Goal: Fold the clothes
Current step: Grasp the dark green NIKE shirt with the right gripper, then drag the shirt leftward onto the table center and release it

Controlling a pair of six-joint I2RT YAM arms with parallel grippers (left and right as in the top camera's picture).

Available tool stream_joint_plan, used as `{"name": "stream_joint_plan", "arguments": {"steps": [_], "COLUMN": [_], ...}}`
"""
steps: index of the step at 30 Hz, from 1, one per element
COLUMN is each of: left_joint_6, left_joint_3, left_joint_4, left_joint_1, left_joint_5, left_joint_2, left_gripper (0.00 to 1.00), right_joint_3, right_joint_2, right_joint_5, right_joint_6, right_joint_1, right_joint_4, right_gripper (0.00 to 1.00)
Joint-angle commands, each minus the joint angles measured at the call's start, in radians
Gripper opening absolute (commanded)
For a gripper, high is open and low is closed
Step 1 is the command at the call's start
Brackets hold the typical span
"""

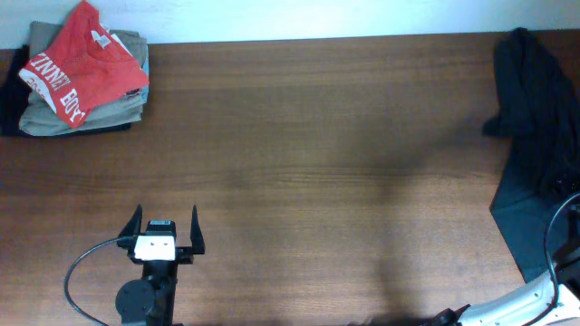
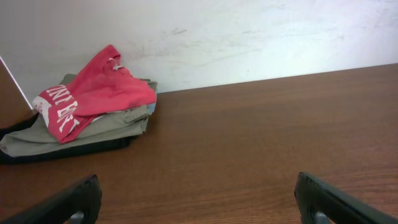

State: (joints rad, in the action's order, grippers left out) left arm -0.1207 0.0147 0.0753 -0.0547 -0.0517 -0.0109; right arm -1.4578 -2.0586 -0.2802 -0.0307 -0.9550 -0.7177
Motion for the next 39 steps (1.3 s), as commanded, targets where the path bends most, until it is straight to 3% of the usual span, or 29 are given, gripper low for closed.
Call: {"name": "stream_joint_plan", "arguments": {"steps": [1, 12, 14, 19, 21, 28, 33, 39], "left_joint_6": [-0.016, -0.016, -0.016, -0.016, -0.016, -0.016, -0.016, -0.016], "left_joint_3": [-0.006, -0.006, -0.006, -0.006, -0.006, -0.006, -0.006, -0.006], "left_joint_4": [0.001, 0.001, 0.001, 0.001, 0.001, 0.002, 0.002, 0.001], "left_joint_1": [-0.005, -0.005, -0.005, -0.005, -0.005, -0.005, -0.005, -0.005], "left_joint_5": [0.0, 0.0, 0.0, 0.0, 0.0, 0.0, 0.0, 0.0], "left_joint_2": [0.005, 0.005, 0.005, 0.005, 0.005, 0.005, 0.005, 0.005], "left_gripper": [0.99, 0.99, 0.99, 0.99, 0.99, 0.99, 0.99, 0.99], "right_joint_3": [-0.014, -0.006, -0.006, -0.008, -0.011, -0.039, -0.068, -0.069], "right_joint_2": [-0.015, -0.034, -0.034, -0.03, -0.019, 0.097, 0.235, 0.351], "right_joint_5": [-0.012, -0.011, -0.011, -0.011, -0.011, -0.018, -0.151, -0.227], "right_joint_6": [0.0, 0.0, 0.0, 0.001, 0.002, 0.073, 0.073, 0.118], "right_joint_1": [-0.001, -0.001, -0.001, -0.001, -0.001, 0.0, 0.024, 0.229], "right_joint_4": [0.01, 0.023, 0.023, 0.019, 0.014, -0.003, -0.002, 0.013], "right_gripper": [0.56, 0.47, 0.31, 0.18, 0.05, 0.04, 0.04, 0.04]}}
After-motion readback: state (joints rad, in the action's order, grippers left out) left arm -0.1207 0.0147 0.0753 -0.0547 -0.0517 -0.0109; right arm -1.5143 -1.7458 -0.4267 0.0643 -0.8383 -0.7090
